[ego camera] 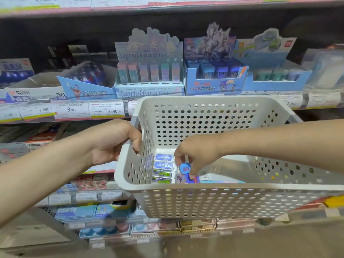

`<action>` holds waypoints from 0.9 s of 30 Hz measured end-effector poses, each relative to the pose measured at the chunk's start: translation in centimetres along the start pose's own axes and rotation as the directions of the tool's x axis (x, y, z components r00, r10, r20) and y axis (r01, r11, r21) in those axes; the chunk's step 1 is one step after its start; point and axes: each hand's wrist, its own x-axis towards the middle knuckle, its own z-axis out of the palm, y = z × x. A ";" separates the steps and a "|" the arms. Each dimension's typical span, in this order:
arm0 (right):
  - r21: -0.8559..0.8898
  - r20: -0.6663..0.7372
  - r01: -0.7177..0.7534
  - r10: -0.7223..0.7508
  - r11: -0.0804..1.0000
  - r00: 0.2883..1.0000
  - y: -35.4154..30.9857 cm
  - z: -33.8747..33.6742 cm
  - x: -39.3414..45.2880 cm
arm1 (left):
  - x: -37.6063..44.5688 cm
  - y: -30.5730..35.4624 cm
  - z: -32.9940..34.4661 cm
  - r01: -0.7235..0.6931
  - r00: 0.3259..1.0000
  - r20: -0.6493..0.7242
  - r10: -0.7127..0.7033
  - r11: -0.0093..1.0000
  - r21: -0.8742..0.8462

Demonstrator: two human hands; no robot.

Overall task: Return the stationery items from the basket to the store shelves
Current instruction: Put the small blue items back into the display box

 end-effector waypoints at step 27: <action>0.322 -0.600 0.065 0.150 0.944 0.786 4.0 -8.3 -7.3 | -1.3 -1.2 0.3 0.013 1.000 0.009 -0.013 0.998 -0.067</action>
